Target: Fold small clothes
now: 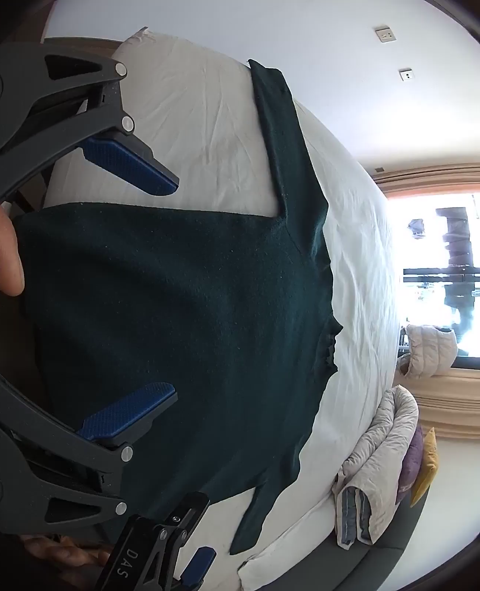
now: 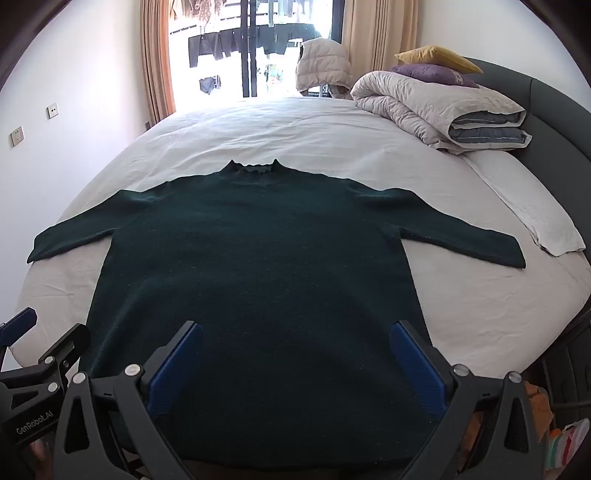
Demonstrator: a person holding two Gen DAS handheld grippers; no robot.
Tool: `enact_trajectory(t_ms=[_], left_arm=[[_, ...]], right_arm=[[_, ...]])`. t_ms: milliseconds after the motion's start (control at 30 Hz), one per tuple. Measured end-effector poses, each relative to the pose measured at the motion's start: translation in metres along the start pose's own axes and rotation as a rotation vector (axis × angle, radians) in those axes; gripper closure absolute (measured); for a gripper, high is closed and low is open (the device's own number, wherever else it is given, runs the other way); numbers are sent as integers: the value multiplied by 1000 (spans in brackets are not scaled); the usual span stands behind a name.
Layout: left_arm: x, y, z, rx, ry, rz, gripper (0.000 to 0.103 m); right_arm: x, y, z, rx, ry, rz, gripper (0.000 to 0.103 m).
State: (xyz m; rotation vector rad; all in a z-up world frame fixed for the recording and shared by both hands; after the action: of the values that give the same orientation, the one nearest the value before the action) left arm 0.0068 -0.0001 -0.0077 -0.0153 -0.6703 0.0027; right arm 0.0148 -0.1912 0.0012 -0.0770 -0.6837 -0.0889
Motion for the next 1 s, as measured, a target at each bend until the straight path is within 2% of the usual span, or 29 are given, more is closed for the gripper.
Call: enact_trajectory(t_ms=[1000], left_arm=[[-2,2,-2,4,0,3,0]], right_arm=[[-3,4,-4,2,10,-1,0]])
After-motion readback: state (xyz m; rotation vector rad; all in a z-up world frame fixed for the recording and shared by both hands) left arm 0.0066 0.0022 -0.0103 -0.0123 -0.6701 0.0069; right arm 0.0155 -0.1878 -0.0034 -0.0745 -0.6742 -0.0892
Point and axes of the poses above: each gripper's, at about its wrist camera, not at the fingertips, and z roughly against the way its jaws point, y to its left, x to its top, the point moved 1 cm from there along -z, roughly the way its jaws point, and after that the axes turned 3 degrees about y, right-handed, at the moved point
